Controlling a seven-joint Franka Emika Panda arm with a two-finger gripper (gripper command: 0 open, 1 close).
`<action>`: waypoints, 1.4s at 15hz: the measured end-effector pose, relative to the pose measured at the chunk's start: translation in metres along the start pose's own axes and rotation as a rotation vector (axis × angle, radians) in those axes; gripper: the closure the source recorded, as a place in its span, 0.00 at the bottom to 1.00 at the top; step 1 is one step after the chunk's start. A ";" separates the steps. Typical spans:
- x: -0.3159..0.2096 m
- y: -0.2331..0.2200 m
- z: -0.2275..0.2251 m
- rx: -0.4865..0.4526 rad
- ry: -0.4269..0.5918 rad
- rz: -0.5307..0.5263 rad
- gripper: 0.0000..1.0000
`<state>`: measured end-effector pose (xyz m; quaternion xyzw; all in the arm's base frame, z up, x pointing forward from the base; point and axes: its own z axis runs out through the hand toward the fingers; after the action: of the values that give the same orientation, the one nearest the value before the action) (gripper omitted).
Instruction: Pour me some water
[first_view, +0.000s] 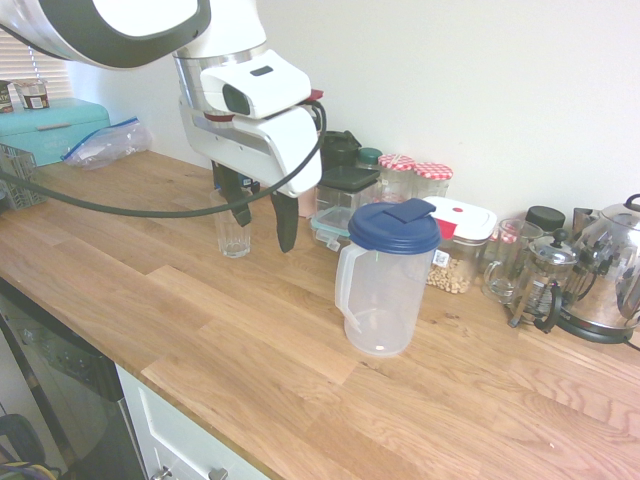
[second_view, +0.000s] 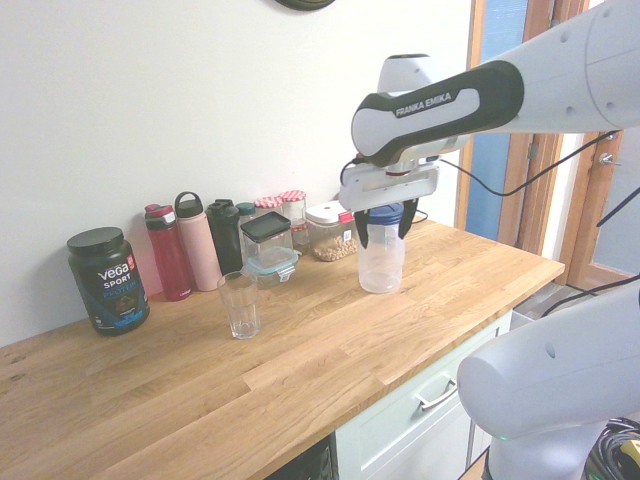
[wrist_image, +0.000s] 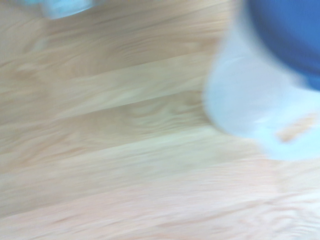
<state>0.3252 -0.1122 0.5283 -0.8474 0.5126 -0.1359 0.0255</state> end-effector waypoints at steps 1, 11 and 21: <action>0.007 0.009 0.002 0.002 0.002 0.017 0.00; 0.069 0.025 0.069 0.079 0.114 0.030 0.00; 0.066 -0.001 0.087 0.106 0.132 -0.006 1.00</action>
<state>0.3776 -0.1780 0.4583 -0.8356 0.5026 -0.2188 0.0362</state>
